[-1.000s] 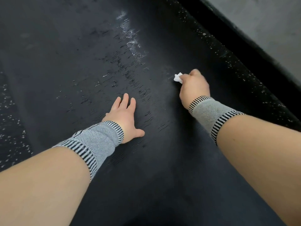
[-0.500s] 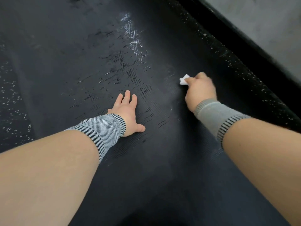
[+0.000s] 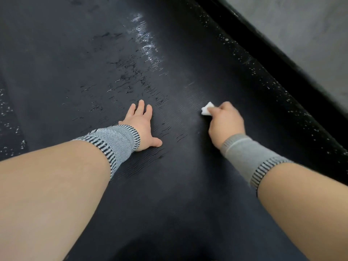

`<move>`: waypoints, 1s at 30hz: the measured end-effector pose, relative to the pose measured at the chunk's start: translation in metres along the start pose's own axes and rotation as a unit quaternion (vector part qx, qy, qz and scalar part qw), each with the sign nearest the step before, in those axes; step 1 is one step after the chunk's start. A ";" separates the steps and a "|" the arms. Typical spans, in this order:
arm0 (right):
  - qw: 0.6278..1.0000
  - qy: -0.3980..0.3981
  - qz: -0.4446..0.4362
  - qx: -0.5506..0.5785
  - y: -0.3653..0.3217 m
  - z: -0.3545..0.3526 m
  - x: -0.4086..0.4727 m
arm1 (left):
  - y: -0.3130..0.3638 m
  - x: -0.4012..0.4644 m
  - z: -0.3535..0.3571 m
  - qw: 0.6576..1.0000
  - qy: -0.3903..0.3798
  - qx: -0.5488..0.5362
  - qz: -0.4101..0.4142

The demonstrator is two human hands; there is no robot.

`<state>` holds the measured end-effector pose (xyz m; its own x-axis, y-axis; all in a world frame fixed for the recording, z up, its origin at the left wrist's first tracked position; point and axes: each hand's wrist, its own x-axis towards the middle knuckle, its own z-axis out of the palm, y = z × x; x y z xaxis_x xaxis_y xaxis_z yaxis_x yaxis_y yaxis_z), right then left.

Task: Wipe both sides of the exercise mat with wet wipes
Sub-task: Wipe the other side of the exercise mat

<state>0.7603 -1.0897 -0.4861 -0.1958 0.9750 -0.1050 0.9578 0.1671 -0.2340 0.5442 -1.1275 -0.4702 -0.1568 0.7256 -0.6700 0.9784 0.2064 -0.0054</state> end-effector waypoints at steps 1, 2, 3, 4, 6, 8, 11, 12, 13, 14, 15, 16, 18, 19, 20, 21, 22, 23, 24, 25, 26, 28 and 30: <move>0.998 -0.013 -0.053 0.007 -0.013 0.006 -0.015 | 0.000 0.000 0.000 1.000 0.000 -0.001 0.001; 0.992 -0.032 -0.119 0.016 -0.026 0.012 -0.031 | 0.000 -0.001 0.000 1.000 0.000 -0.001 0.003; 0.982 -0.052 -0.179 0.023 -0.036 0.016 -0.044 | 0.000 -0.002 0.000 1.000 0.001 -0.003 0.005; 0.973 -0.071 -0.220 0.024 -0.040 0.019 -0.051 | 0.000 -0.003 -0.001 1.000 0.001 -0.005 0.007; 0.972 -0.067 -0.224 0.017 -0.030 0.016 -0.044 | 0.001 -0.004 -0.002 1.000 0.000 -0.008 0.007; 0.991 -0.012 -0.130 0.008 -0.007 0.011 -0.028 | 0.001 -0.005 -0.002 1.000 0.000 -0.008 0.007; 0.997 0.043 0.055 0.020 0.012 0.007 -0.019 | 0.001 -0.006 -0.003 1.000 0.000 -0.008 0.005; 0.997 0.052 0.057 0.019 0.006 0.008 -0.024 | 0.001 -0.006 -0.003 1.000 -0.002 -0.008 0.004; 0.997 0.061 0.028 0.022 -0.004 0.012 -0.031 | 0.001 -0.007 -0.003 1.000 -0.002 -0.009 0.003; 0.998 0.056 -0.013 0.028 -0.015 0.015 -0.042 | 0.001 -0.007 -0.004 1.000 -0.003 -0.009 0.002; 0.997 0.033 -0.065 0.030 -0.027 0.019 -0.053 | 0.002 -0.007 -0.004 1.000 -0.004 -0.010 0.001; 0.992 -0.010 -0.118 0.033 -0.034 0.022 -0.063 | 0.002 -0.007 -0.004 1.000 -0.004 -0.010 0.000; 0.978 -0.069 -0.192 0.032 -0.034 0.019 -0.071 | 0.003 -0.007 -0.004 1.000 -0.005 -0.009 -0.001; 0.979 -0.057 -0.195 0.037 -0.025 0.017 -0.066 | 0.003 -0.007 -0.004 1.000 -0.005 -0.008 -0.001; 0.984 -0.022 -0.172 0.037 -0.014 0.014 -0.058 | 0.003 -0.007 -0.005 1.000 -0.005 -0.006 -0.001; 0.992 0.018 -0.121 0.032 -0.001 0.011 -0.048 | 0.003 -0.007 -0.005 1.000 -0.005 -0.005 -0.001; 0.997 0.046 -0.049 0.023 0.011 0.007 -0.039 | 0.003 -0.007 -0.005 1.000 -0.004 -0.005 -0.002; 0.998 0.058 0.027 0.025 0.020 0.006 -0.032 | 0.002 -0.007 -0.004 1.000 -0.003 -0.005 -0.002; 0.995 0.059 0.075 0.027 0.023 0.006 -0.029 | 0.002 -0.006 -0.004 1.000 -0.003 -0.005 -0.001; 0.994 0.059 0.087 0.022 0.017 0.006 -0.031 | 0.002 -0.006 -0.003 1.000 -0.003 -0.005 -0.001; 0.995 0.055 0.077 0.022 0.005 0.006 -0.037 | 0.002 -0.005 -0.003 1.000 -0.003 -0.006 -0.001; 0.998 0.046 -0.027 0.044 -0.023 0.014 -0.060 | 0.002 -0.006 -0.003 1.000 -0.002 -0.008 0.000; 0.985 0.014 -0.159 0.058 -0.042 0.023 -0.084 | 0.001 -0.006 -0.003 1.000 -0.001 -0.012 0.001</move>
<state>0.7314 -1.1821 -0.4895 -0.4756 0.8795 0.0178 0.8178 0.4495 -0.3594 0.5460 -1.1299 -0.4643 -0.1541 0.7254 -0.6708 0.9752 0.2209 0.0149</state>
